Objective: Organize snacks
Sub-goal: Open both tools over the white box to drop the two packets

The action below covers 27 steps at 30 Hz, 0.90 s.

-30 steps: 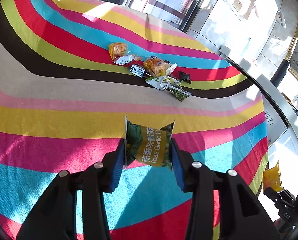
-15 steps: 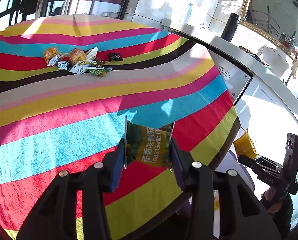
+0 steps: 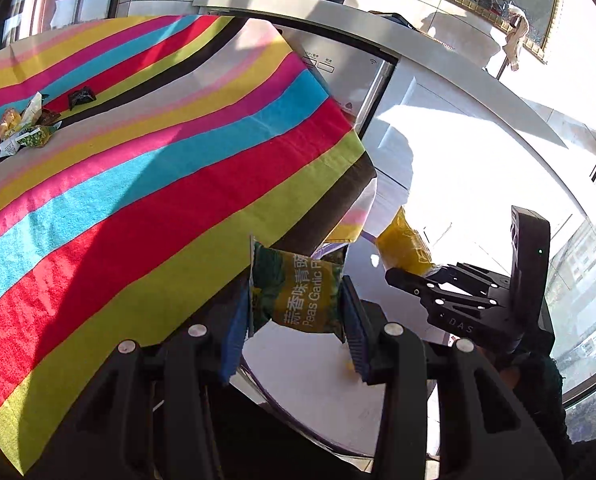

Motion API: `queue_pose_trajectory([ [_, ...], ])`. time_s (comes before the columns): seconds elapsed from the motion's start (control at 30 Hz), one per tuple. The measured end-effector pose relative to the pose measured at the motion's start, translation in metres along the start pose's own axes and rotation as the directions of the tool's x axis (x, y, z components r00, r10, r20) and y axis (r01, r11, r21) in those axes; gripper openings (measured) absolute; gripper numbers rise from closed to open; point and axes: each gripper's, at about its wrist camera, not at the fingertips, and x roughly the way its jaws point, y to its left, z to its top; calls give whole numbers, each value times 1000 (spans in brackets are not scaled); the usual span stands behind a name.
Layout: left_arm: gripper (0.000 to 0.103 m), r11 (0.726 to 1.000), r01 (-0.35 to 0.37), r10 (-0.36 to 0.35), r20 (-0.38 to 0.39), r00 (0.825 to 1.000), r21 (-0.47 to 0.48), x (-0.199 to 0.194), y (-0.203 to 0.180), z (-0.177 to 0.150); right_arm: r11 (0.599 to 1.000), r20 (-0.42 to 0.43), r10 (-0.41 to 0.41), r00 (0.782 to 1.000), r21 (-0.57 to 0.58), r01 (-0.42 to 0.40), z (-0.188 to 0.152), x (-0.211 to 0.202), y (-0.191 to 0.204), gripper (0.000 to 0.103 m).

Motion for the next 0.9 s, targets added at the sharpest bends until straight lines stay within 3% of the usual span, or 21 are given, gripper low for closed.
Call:
queue_pose_trajectory([
  [0.3,43,981,58,-43,-83,996,186,35,-57,-5,998,-32,-47,998,38,48,-14,4,-26,37],
  [0.57,44,959,96,-57,-150,987,267,58,-80,-16,997,-81,-63,995,43,67,-19,10,-33,39],
  [0.6,48,957,94,-52,-158,986,273,62,-81,-17,996,-86,-67,994,53,71,-19,11,-35,40],
  [0.63,52,957,89,-45,-163,986,277,63,-81,-19,995,-95,-67,993,71,73,-19,12,-38,48],
  [0.67,58,957,74,-29,-163,986,280,64,-80,-20,993,-100,-61,993,93,71,-19,13,-41,65],
  [0.7,73,958,50,-5,-154,988,284,65,-79,-21,992,-96,-56,994,109,66,-19,12,-43,71],
  [0.73,83,958,18,22,-138,990,285,65,-77,-21,992,-92,-52,994,113,63,-19,12,-43,74],
  [0.9,95,956,-115,144,-90,985,269,60,-61,-15,993,-89,-62,994,99,71,-14,12,-38,76],
])
